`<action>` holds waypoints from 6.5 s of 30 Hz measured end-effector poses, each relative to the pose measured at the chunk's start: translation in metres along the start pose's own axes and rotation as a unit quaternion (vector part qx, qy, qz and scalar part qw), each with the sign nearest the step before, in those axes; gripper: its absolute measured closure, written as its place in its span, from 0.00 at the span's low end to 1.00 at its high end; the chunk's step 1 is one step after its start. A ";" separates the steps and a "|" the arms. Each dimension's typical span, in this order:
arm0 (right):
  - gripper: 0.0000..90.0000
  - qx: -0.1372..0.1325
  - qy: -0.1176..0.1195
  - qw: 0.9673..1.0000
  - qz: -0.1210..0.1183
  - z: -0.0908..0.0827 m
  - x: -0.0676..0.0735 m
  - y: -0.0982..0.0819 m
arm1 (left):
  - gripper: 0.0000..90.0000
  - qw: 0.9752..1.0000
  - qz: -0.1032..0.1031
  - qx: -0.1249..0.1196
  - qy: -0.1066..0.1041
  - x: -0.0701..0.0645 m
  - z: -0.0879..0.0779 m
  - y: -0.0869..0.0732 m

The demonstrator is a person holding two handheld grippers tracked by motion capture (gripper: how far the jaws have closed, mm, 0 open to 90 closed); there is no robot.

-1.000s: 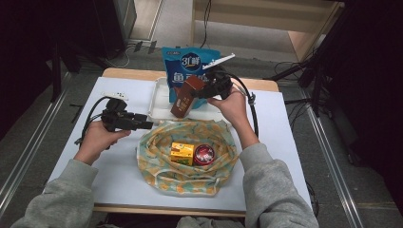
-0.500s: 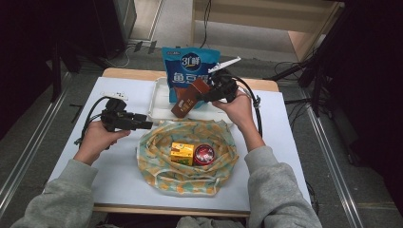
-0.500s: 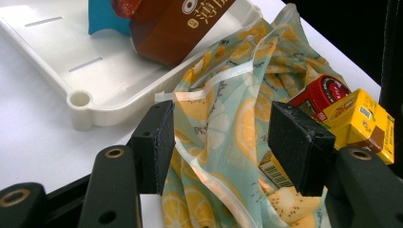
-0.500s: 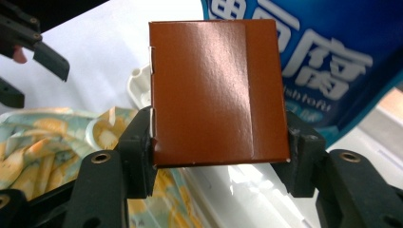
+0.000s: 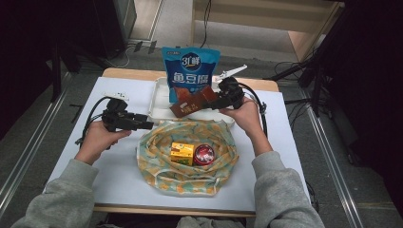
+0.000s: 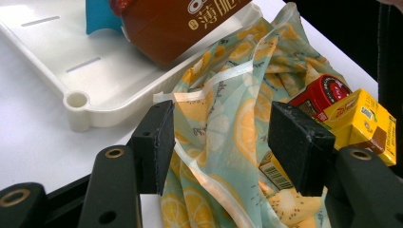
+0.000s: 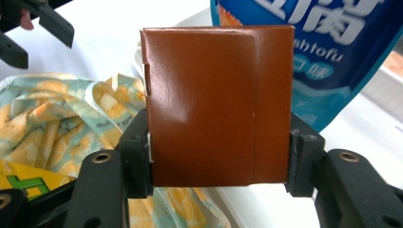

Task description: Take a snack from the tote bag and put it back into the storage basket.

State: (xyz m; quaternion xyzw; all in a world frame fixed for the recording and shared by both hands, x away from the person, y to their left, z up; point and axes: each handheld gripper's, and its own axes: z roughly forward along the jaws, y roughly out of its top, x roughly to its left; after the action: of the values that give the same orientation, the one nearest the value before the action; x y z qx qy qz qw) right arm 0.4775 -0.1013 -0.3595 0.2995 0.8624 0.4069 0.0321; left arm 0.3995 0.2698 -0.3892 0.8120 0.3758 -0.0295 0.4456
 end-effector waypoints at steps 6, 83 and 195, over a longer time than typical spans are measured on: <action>0.47 0.007 0.007 1.000 0.000 0.005 -0.001 -0.004 | 0.47 1.000 0.001 0.000 0.001 0.000 -0.001 0.000; 0.28 0.028 -0.017 0.999 0.003 0.046 -0.024 -0.029 | 0.47 1.000 0.003 0.008 -0.001 0.000 0.002 0.000; 1.00 -0.015 -0.048 0.999 0.013 0.097 0.004 -0.018 | 0.47 1.000 0.004 0.005 -0.004 0.000 -0.001 -0.002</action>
State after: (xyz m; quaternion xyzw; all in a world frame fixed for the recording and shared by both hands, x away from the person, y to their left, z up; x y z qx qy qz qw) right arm 0.4948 -0.0418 -0.4368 0.3296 0.8494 0.4058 0.0724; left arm 0.3976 0.2709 -0.3901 0.8157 0.3703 -0.0326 0.4432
